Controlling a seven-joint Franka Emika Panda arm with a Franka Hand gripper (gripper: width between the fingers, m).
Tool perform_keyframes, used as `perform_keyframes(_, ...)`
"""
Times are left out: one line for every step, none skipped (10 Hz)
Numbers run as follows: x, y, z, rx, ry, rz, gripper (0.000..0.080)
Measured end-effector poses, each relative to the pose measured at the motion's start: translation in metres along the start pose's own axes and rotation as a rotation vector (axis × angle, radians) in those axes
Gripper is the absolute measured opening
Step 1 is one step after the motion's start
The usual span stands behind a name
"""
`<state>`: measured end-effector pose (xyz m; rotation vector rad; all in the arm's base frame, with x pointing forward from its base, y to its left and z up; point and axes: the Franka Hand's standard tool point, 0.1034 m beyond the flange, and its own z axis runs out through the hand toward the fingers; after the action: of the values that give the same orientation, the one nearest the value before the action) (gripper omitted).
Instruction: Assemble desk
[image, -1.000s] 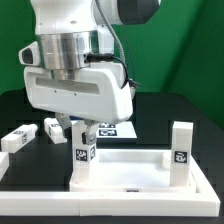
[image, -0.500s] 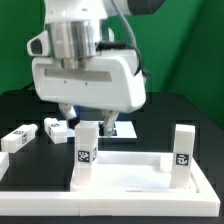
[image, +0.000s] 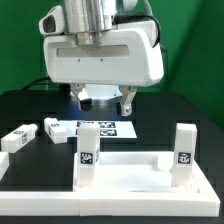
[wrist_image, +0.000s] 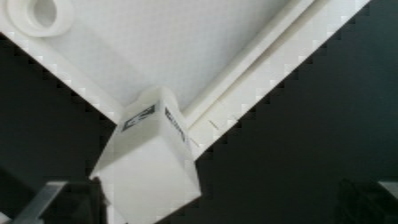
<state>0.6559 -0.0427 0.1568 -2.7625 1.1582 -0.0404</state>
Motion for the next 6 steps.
perform_keyframes(0.0, 0.0, 0.0, 0.0, 0.0, 0.0, 0.0649)
perform_keyframes(0.0, 0.0, 0.0, 0.0, 0.0, 0.0, 0.0649)
perform_keyframes(-0.003, -0.001, 0.001, 0.004, -0.005, 0.054, 0.0649)
perform_keyframes(-0.016, -0.001, 0.007, 0.013, -0.018, 0.163, 0.0649)
perform_keyframes(-0.029, -0.002, 0.011, 0.018, -0.031, 0.237, 0.0649)
perform_keyframes(-0.042, -0.008, 0.016, 0.012, -0.04, 0.326, 0.0649)
